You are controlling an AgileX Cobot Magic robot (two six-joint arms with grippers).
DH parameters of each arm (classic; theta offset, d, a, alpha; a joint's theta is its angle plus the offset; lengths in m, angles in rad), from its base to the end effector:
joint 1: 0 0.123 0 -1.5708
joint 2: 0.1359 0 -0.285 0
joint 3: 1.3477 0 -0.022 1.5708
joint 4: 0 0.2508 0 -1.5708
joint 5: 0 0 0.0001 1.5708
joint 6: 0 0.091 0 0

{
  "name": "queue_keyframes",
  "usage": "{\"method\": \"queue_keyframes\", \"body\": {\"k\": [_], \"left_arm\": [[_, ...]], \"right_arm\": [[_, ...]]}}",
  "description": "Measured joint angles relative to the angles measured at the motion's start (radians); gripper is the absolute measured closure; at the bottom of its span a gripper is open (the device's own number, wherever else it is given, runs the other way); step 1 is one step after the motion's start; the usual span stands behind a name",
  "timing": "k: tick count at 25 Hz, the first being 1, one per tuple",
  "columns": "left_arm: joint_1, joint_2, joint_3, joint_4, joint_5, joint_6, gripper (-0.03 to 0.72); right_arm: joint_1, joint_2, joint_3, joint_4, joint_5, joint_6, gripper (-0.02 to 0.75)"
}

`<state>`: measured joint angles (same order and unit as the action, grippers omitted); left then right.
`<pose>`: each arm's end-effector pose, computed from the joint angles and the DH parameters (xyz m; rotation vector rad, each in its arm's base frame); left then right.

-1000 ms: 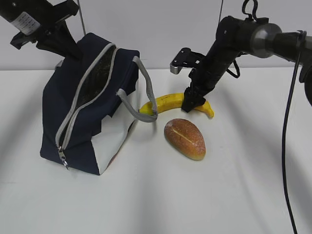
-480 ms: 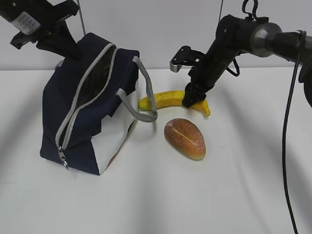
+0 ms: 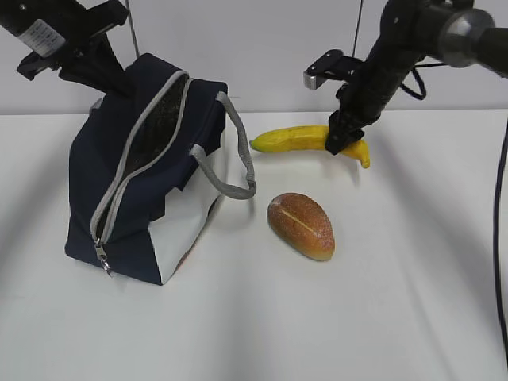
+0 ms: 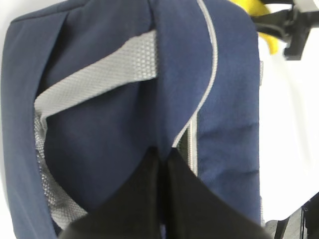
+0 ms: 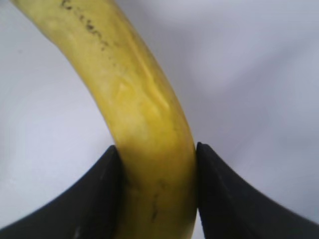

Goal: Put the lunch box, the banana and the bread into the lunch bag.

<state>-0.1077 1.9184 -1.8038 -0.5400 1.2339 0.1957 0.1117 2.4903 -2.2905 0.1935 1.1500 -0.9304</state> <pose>0.4046 -0.0882 0.3160 0.2747 2.7103 -0.7301 0.5223 0.0747 0.1719 -1.3231 2.4499 0.0698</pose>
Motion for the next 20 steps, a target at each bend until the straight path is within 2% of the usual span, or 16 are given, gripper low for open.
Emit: {"method": "queue_keyframes", "body": {"k": [6, 10, 16, 20], "left_arm": [[0.000, 0.000, 0.000, -0.001, 0.000, 0.000, 0.690], [0.000, 0.000, 0.000, -0.003, 0.000, 0.000, 0.690], [0.000, 0.000, 0.000, -0.049, 0.000, 0.000, 0.690], [0.000, 0.000, 0.000, -0.079, 0.000, 0.000, 0.690]], "right_arm": [[-0.071, -0.086, 0.000, -0.012, 0.047, 0.146, 0.408], [-0.081, -0.172, 0.000, -0.015, 0.082, 0.281, 0.409], [-0.081, -0.330, 0.012, 0.051, 0.098, 0.445, 0.409], [-0.081, -0.472, 0.110, 0.103, 0.098, 0.512, 0.409]]}}
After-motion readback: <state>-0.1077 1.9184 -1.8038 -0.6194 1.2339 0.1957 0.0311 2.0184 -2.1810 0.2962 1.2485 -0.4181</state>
